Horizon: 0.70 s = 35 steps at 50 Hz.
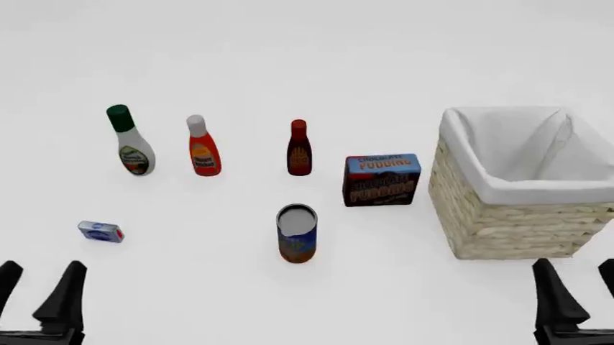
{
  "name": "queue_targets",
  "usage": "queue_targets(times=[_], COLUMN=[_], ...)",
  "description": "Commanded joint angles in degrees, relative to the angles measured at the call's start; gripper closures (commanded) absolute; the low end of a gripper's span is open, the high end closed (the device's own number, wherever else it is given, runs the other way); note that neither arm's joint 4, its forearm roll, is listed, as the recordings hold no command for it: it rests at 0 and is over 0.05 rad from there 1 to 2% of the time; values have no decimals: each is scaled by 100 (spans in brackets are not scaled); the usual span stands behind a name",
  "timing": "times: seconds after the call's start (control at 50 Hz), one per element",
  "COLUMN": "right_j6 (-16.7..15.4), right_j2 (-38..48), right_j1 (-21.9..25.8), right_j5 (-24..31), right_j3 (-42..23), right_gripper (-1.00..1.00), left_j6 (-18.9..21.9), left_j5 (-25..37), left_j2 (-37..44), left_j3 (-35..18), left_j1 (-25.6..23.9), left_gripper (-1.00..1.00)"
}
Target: Pick the bbq sauce and place it in the basket.
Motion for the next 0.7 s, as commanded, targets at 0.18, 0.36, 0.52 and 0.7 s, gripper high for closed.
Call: queue_targets(times=[0.18,0.36,0.52,0.7], right_j6=[13,-180,-208,-218], right_j2=[286,1044,1747,2170], right_j1=[125,223,355,571], right_j5=[-344,-713,-860,-639], right_j3=[32,-495,-1039,-1695], right_gripper=[-100,-100,-100,-100], left_j6=[0,0,0,0], left_j5=[-7,-7,-7,-7], left_j2=[26,26,26,26], left_j3=[-15,-15,-15,-15], left_j1=[0,0,0,0], left_gripper=[-100,-100,-100,-100])
